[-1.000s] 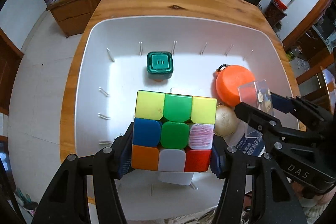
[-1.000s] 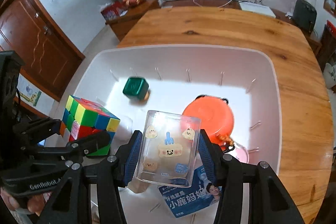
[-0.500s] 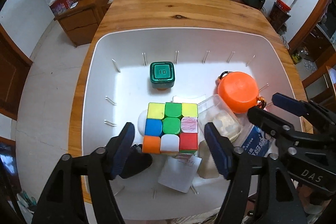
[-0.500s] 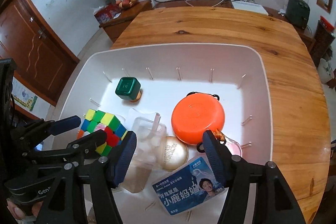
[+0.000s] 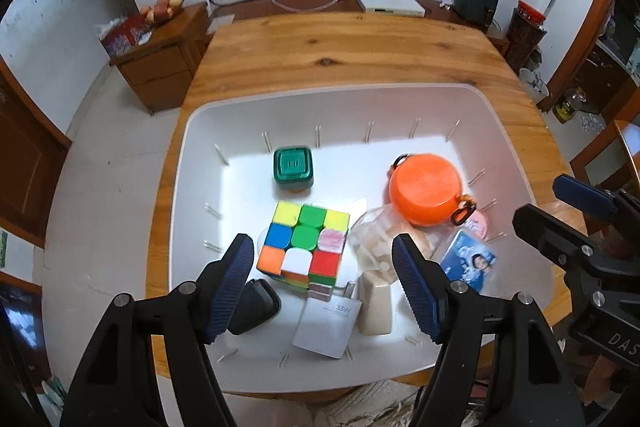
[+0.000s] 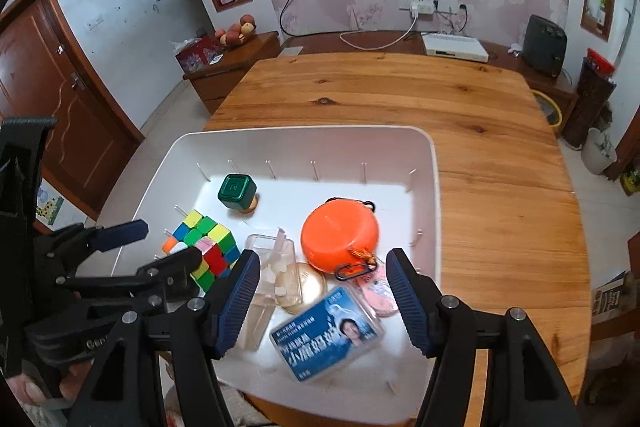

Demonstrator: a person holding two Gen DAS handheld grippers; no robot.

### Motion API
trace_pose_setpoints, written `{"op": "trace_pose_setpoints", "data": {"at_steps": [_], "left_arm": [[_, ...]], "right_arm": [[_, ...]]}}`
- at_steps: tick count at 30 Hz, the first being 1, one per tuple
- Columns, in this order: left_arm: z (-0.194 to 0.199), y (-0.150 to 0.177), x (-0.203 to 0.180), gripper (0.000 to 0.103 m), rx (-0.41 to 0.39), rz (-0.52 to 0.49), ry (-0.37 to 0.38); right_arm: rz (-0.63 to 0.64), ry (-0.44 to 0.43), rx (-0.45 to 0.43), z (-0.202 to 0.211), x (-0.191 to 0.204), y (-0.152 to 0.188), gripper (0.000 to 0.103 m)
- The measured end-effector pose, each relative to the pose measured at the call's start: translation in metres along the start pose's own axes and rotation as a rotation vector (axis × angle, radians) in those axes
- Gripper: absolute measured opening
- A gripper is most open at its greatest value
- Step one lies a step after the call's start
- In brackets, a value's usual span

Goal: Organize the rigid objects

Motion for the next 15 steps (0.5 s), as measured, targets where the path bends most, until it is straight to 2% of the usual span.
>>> {"op": "trace_pose_setpoints", "data": {"at_steps": [6,10,15], "left_arm": [[0.022,-0.010,-0.022,0.075,-0.069,-0.038,-0.017],[0.025,-0.011,-0.041,0.075,-0.068,-0.058,0.020],[0.021,-0.009,-0.061,0.075,-0.041,-0.073,0.048]], "right_arm": [[0.002,0.047,-0.055,0.031,-0.017,-0.006,0.071],[-0.014,0.087,-0.064,0.044,-0.029,-0.006,0.071],[-0.092,0.102,-0.069,0.054,-0.047,-0.005,0.071]]}}
Point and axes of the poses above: each gripper's, at about its wrist camera, not at the fingertips, and z roughly against the way its jaws point, x to its left, y to its underside, the point moved 8 cm from there along -z, roughly the way its jaws point, and after that the axes turned 10 degrees about y, right-handed, at the moved point
